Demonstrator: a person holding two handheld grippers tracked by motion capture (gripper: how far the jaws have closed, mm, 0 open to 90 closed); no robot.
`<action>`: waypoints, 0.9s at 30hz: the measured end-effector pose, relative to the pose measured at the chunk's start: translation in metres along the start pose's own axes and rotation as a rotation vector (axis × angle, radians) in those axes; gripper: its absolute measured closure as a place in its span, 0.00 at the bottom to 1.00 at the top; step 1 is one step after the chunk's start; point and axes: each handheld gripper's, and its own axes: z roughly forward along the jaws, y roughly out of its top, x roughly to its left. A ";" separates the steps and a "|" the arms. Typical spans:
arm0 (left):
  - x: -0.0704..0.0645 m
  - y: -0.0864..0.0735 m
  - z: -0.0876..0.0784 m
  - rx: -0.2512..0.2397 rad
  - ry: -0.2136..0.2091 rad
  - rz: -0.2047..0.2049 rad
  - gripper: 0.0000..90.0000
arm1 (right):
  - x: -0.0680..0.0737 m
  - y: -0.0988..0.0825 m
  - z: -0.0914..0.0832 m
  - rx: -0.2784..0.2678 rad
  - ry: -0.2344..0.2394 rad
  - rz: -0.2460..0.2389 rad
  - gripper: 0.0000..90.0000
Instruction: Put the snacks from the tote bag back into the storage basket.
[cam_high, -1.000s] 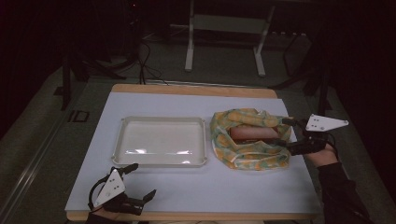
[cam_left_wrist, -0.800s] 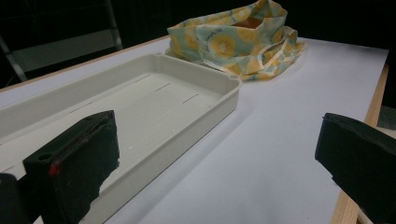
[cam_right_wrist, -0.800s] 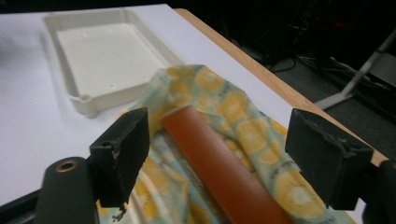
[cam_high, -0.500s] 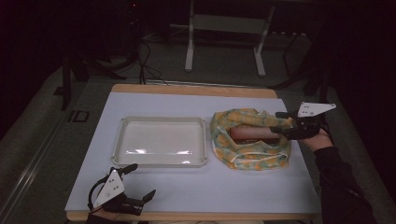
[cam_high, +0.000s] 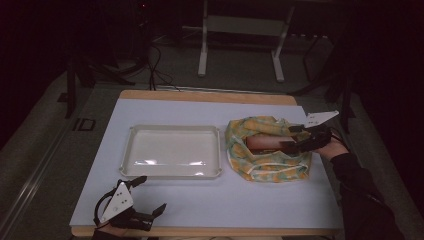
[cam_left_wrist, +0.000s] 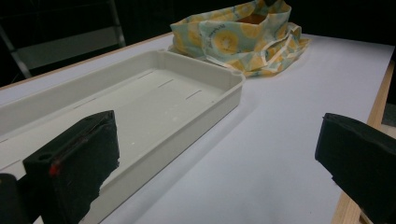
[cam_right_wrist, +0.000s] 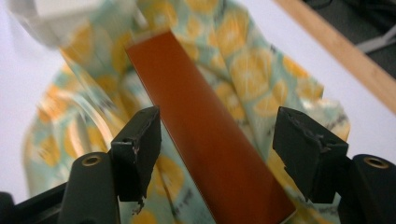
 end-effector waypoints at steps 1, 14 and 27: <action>0.000 0.000 0.000 0.000 0.000 -0.001 0.00 | -0.001 -0.001 0.003 0.015 0.000 -0.003 0.35; 0.002 -0.001 0.001 0.000 0.005 -0.008 0.00 | -0.005 -0.008 0.026 0.176 -0.028 -0.075 0.29; 0.003 -0.001 0.001 0.003 0.002 -0.008 0.00 | -0.002 -0.004 0.039 0.285 0.012 -0.169 0.38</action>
